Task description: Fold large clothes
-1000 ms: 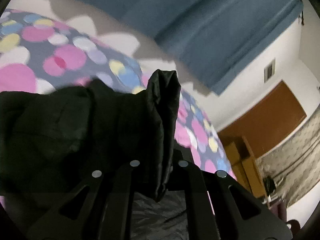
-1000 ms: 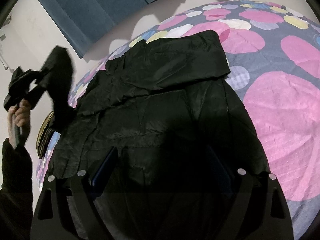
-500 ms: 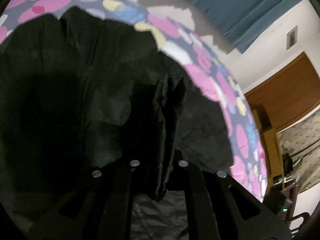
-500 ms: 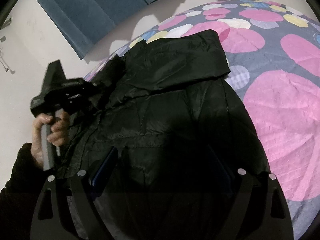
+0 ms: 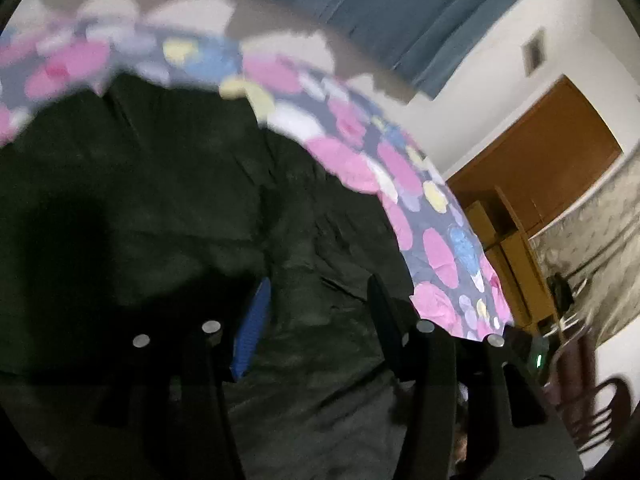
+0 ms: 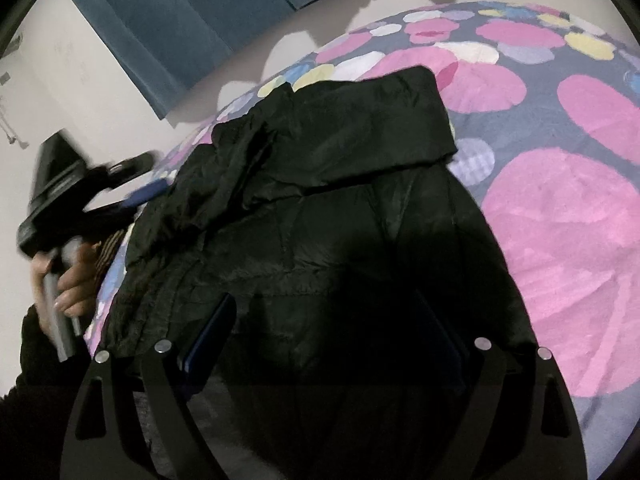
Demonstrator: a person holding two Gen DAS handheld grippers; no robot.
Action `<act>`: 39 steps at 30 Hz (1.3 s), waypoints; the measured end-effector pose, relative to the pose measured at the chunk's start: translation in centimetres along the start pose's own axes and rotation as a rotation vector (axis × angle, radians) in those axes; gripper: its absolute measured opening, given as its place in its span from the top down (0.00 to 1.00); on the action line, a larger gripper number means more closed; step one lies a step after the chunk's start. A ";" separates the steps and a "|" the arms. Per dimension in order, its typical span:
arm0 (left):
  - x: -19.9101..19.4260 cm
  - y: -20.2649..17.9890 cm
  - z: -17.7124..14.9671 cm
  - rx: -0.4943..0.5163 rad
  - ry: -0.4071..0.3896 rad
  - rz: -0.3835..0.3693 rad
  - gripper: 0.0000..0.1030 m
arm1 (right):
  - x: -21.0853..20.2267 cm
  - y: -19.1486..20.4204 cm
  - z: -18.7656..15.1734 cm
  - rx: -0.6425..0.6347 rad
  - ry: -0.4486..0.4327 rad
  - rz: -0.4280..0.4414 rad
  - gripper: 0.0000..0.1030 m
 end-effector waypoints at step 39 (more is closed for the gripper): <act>-19.9 19.2 -6.2 -0.202 -0.190 0.239 0.37 | 5.2 6.8 8.0 -0.095 0.122 0.169 0.15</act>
Point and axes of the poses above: each gripper's, at about its wrist camera, not at the fingertips, and x roughly the way its jaws point, y to its left, z to its top, the point moved 3 cm from there along x, roughly the way its jaws point, and after that the axes turned 5 degrees about -z, right-handed, at the moved point
